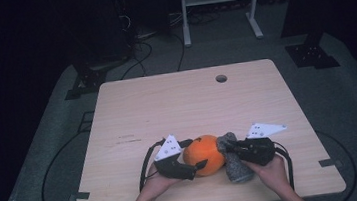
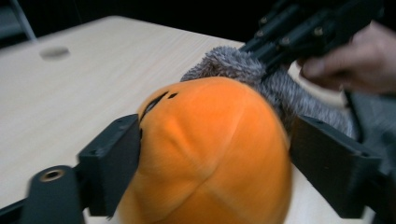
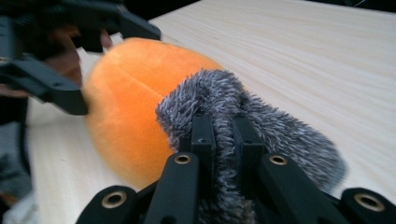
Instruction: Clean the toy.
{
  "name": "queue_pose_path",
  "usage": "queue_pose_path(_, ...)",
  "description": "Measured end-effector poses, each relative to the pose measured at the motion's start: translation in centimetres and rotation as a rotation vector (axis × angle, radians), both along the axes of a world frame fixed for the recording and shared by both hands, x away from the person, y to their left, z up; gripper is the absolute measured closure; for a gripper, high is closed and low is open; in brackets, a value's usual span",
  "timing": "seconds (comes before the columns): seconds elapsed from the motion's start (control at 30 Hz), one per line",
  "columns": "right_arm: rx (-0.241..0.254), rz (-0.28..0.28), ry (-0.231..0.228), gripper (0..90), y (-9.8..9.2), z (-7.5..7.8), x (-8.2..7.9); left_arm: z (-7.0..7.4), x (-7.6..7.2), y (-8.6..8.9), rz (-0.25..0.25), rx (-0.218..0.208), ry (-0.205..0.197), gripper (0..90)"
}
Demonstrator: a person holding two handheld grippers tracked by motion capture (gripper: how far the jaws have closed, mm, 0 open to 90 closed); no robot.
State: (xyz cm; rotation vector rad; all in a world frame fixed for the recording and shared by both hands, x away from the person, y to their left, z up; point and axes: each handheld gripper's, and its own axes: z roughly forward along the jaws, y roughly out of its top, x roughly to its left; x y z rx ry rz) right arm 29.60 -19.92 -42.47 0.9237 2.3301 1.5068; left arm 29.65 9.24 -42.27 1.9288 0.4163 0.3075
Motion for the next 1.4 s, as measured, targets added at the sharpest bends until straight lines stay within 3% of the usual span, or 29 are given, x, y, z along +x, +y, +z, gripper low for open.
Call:
queue_pose_path(0.03, -0.001, 0.001, -0.003, 81.2, -0.1, 0.0, 0.0, -0.2, 0.1, 0.0, 0.003, 0.013, -0.011, 13.0)
queue_pose_path(0.07, 0.011, 0.001, 0.009, 81.2, -0.2, -0.2, 0.2, -0.3, 0.3, 0.0, -0.002, 0.015, 0.005, 9.7)
queue_pose_path(0.13, 0.026, -0.005, 0.025, 81.2, -0.6, -0.5, 0.6, -0.9, 0.6, -0.1, -0.002, 0.028, 0.014, 12.9)
queue_pose_path(0.2, 0.031, -0.007, 0.038, 81.2, -0.8, -0.7, 0.7, -1.2, 0.7, 0.1, -0.012, 0.011, 0.019, 15.3)
queue_pose_path(0.3, -0.018, -0.037, 0.063, 81.2, -1.3, -1.3, 1.3, -1.3, 0.8, 0.4, -0.015, 0.006, 0.022, 22.4)
queue_pose_path(0.4, -0.046, -0.076, 0.115, 81.2, -1.8, -2.1, 2.0, -1.2, 0.7, 0.6, -0.012, 0.009, 0.027, 23.3)
queue_pose_path(0.43, -0.032, -0.088, 0.150, 81.2, -2.0, -2.4, 2.3, -1.2, 0.8, 0.7, -0.006, 0.005, 0.032, 25.0)
queue_pose_path(0.47, -0.032, -0.088, 0.150, 81.2, -2.0, -2.4, 2.3, -1.2, 0.8, 0.8, 0.000, 0.000, 0.039, 25.0)
queue_pose_path(0.53, -0.023, -0.092, 0.131, 81.2, -2.0, -1.9, 2.1, -1.1, 0.9, 1.0, 0.019, -0.017, 0.062, 28.1)
queue_pose_path(0.57, -0.008, -0.082, 0.097, 81.3, -1.9, -1.0, 1.7, -1.0, 1.1, 1.1, 0.040, -0.038, 0.087, 31.7)
queue_pose_path(0.63, 0.002, -0.073, 0.084, 81.3, -1.8, -0.6, 1.5, -0.5, 1.3, 1.0, 0.075, -0.057, 0.144, 32.7)
queue_pose_path(0.7, 0.029, -0.052, 0.041, 81.3, -1.5, 0.6, 0.9, 0.0, 1.1, 0.8, 0.094, -0.065, 0.148, 35.0)
queue_pose_path(0.8, 0.076, 0.007, -0.025, 81.2, -0.5, 2.4, -0.4, 0.6, 0.8, 0.0, 0.102, -0.037, 0.154, 36.5)
queue_pose_path(0.9, 0.060, 0.038, -0.047, 81.2, 0.5, 2.7, -0.8, 0.7, 0.4, -0.5, 0.065, -0.043, 0.168, 35.2)
queue_pose_path(0.93, 0.032, 0.037, -0.043, 81.2, 0.8, 2.1, -0.7, 0.7, 0.3, -0.6, 0.050, -0.039, 0.161, 26.0)
queue_pose_path(0.97, 0.032, 0.037, -0.043, 81.2, 0.8, 2.1, -0.7, 0.7, 0.3, -0.6, 0.028, -0.040, 0.157, 26.0)
queue_pose_path(1.03, 0.017, 0.023, -0.036, 81.2, 0.5, 1.4, -0.4, 0.4, 0.4, -0.5, -0.018, -0.040, 0.139, 17.6)
queue_pose_path(1.1, 0.036, 0.008, -0.008, 81.2, -0.3, 1.1, 0.0, 0.0, 0.4, -0.8, 0.014, 0.022, 0.090, 9.5)
queue_pose_path(1.13, 0.051, -0.007, 0.009, 81.2, -0.8, 1.0, 0.2, -0.3, 0.5, -1.0, 0.021, 0.043, 0.094, 6.8)
queue_pose_path(1.2, 0.067, -0.019, 0.024, 81.2, -1.4, 0.6, 0.6, -0.9, 0.6, -1.6, 0.012, 0.071, 0.089, 10.5)
queue_pose_path(1.23, 0.067, -0.025, 0.028, 81.2, -1.5, 0.4, 0.7, -1.1, 0.4, -1.7, 0.021, 0.053, 0.055, 14.8)
queue_pose_path(1.33, 0.064, -0.055, 0.050, 81.1, -2.4, -0.1, 1.3, -0.8, 0.2, -1.8, 0.041, 0.027, 0.043, 31.9)
queue_pose_path(1.4, 0.004, -0.102, 0.069, 81.2, -3.1, -0.4, 1.8, -0.4, 0.2, -1.6, 0.045, 0.013, 0.062, 36.0)
